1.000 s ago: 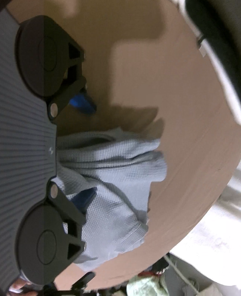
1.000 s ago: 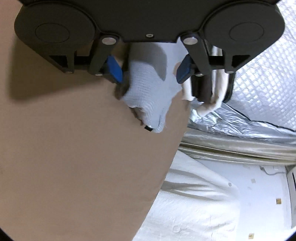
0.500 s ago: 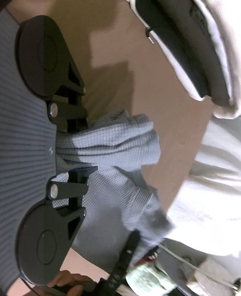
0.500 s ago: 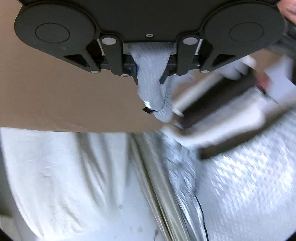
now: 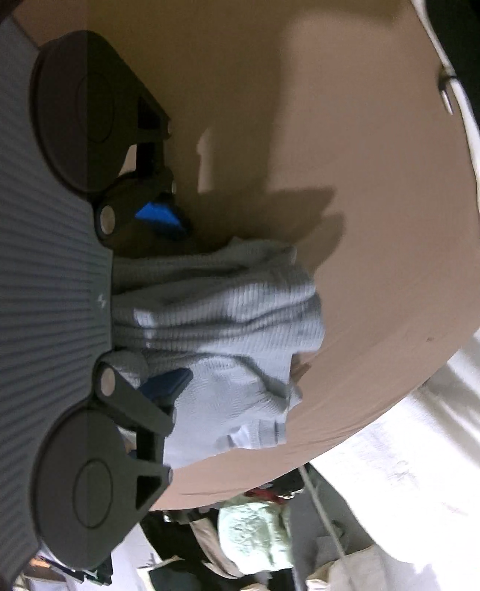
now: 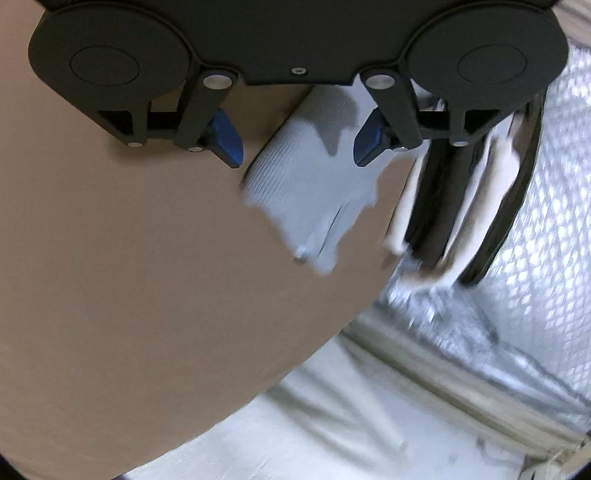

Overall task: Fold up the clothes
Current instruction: 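Grasp the folded sweatshirt bundle with both grippers and lift it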

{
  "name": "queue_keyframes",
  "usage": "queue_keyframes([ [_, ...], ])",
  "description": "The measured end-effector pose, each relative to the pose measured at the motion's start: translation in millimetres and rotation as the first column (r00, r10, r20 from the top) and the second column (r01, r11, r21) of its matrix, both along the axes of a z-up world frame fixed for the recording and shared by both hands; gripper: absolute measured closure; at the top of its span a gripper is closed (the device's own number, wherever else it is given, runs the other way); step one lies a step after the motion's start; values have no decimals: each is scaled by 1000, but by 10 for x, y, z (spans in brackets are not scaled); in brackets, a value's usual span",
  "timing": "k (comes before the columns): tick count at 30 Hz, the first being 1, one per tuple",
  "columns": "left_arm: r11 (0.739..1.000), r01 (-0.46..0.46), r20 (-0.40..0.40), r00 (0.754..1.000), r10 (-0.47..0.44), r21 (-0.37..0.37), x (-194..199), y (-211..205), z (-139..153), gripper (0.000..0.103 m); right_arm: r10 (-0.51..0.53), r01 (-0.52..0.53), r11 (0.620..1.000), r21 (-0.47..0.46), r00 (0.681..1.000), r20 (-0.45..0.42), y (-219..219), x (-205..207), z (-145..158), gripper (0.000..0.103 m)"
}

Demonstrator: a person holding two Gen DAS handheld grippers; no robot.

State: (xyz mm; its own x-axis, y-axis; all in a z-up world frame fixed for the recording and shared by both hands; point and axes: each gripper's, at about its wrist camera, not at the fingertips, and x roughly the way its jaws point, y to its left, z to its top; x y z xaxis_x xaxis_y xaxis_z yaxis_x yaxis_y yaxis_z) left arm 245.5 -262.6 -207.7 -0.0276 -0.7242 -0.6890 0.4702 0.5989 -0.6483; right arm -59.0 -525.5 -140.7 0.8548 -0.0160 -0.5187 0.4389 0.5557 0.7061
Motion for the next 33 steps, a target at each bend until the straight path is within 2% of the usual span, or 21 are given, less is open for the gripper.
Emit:
queue_keyframes([
  [2, 999, 43, 48, 998, -43, 6, -37, -57, -43, 21, 36, -37, 999, -16, 998, -41, 55, 180, -73, 16],
  [3, 997, 72, 100, 992, -74, 16, -95, -123, -39, 32, 38, -39, 999, -16, 998, -49, 60, 237, -114, 16],
  [4, 993, 103, 174, 979, -110, 48, -178, -205, -11, 38, 37, -37, 999, -12, 998, -47, 48, 288, -160, 16],
  [6, 982, 146, 325, 929, -177, 118, -365, -352, 71, 51, 38, -39, 999, -19, 999, -23, 3, 414, -212, 15],
  [7, 980, 153, 378, 906, -191, 128, -451, -387, 113, 56, 45, -45, 999, -27, 999, -10, -21, 427, -220, 13],
  [8, 978, 156, 424, 883, -200, 136, -525, -407, 159, 64, 55, -54, 998, -40, 999, 3, -20, 494, -233, 6],
  [10, 978, 154, 463, 863, -201, 137, -569, -354, 224, 68, 72, -70, 994, -80, 997, 23, 26, 626, -226, 4],
  [11, 980, 148, 468, 862, -194, 132, -560, -323, 249, 70, 76, -72, 991, -109, 997, 30, 69, 656, -187, 9],
  [12, 982, 140, 470, 864, -183, 125, -540, -293, 272, 71, 80, -74, 988, -137, 996, 37, 112, 686, -148, 37],
  [13, 983, 134, 475, 862, -177, 124, -534, -274, 284, 72, 88, -80, 981, -180, 995, 40, 165, 668, -70, 54],
  [14, 984, 130, 477, 862, -171, 119, -548, -291, 278, 73, 98, -86, 970, -226, 994, 42, 221, 633, 21, 65],
  [15, 986, 127, 476, 864, -163, 108, -560, -295, 293, 73, 108, -92, 958, -273, 993, 44, 278, 597, 113, 71],
  [16, 987, 125, 479, 864, -156, 97, -572, -284, 330, 73, 118, -98, 943, -318, 992, 45, 334, 561, 204, 72],
  [20, 992, 111, 539, 832, -130, 67, -698, -21, 726, 74, 157, -115, 862, -493, 987, 44, 560, 419, 571, 75],
  [23, 993, 115, 588, 801, -111, 31, -841, 96, 985, 74, 186, -124, 781, -612, 982, 38, 729, 312, 845, 75],
  [26, 993, 118, 627, 773, -94, 3, -963, 184, 1186, 75, 213, -128, 683, -719, 977, 28, 898, 205, 1120, 75],
  [27, 993, 115, 638, 766, -86, -3, -991, 205, 1240, 75, 215, -127, 667, -734, 976, 25, 918, 179, 1172, 75],
  [30, 995, 98, 680, 731, -54, -26, -1022, 261, 1394, 75, 209, -124, 667, -735, 978, 25, 891, 222, 1344, 75],
  [32, 994, 98, 709, 703, -42, -39, -1008, 321, 1503, 75, 234, -149, 640, -754, 972, 7, 867, 315, 1531, 76],
  [33, 994, 91, 715, 698, -19, -63, -962, 403, 1587, 75, 256, -168, 613, -772, 967, -7, 874, 363, 1649, 76],
])
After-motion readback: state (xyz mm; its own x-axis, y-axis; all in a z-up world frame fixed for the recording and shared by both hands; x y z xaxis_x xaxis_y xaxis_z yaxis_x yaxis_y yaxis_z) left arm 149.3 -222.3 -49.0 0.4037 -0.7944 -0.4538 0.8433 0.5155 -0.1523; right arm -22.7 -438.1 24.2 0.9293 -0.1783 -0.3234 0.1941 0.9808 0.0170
